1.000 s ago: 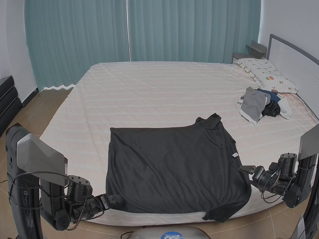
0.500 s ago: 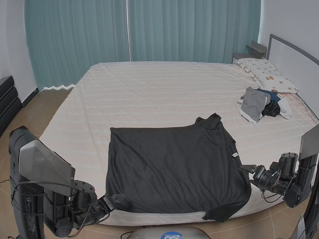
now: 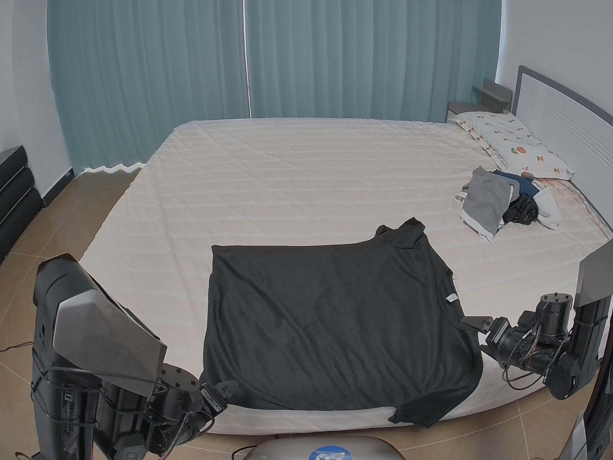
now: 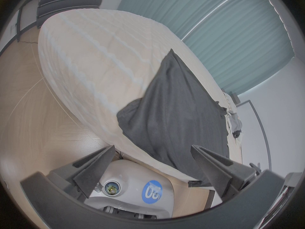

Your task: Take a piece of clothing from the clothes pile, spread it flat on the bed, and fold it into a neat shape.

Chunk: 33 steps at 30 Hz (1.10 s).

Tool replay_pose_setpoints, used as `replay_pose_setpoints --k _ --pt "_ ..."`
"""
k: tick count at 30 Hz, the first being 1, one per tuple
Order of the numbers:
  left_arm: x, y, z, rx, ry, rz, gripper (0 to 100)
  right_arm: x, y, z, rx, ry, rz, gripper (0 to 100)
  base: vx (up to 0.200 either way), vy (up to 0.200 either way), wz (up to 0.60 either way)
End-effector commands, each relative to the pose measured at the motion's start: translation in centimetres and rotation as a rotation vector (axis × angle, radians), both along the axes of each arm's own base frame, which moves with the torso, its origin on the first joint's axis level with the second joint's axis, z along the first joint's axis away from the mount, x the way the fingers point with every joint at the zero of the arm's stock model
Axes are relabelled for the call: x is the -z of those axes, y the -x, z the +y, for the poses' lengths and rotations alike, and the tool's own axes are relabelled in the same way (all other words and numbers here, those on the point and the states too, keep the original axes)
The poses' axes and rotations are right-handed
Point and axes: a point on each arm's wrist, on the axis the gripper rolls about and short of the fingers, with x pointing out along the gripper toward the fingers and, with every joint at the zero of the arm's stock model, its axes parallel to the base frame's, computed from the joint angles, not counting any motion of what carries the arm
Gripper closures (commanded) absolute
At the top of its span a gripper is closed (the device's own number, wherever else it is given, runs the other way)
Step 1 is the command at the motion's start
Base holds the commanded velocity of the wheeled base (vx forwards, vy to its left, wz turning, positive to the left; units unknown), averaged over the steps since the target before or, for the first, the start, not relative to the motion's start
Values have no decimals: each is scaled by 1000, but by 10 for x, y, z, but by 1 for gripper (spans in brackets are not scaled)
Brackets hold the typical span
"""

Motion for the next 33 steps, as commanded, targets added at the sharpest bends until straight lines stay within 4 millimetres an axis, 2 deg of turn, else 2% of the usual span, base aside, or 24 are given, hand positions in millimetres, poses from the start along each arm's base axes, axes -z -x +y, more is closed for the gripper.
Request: replay_pose_setpoints --k 1,6,7,16,23,30,31,33 --pt "1 -3 9 -40 -1 10 0 -1 -1 0 0 0 -14 0 0 0 0" --pt "4 -5 6 -19 -16 6 0 -1 -1 0 -2 0 -12 0 0 0 0" --pt "4 -5 6 -19 -16 6 100 -1 -1 0 -2 0 -12 0 0 0 0" --pt "10 -4 7 -1 -59 20 100 -1 -1 0 -3 -1 -14 0 0 0 0" --pt "5 -2 11 1 -152 -17 100 -1 -2 0 0 -1 -17 0 0 0 0" --pt "-3 -6 15 -21 -129 -45 100 -1 -3 -2 8 2 -19 0 0 0 0" --pt "-5 -7 16 -21 -113 -50 0 -1 -1 -2 9 3 -13 0 0 0 0" --pt "-11 -10 21 -3 -55 -49 0 -1 0 -2 4 9 -12 0 0 0 0"
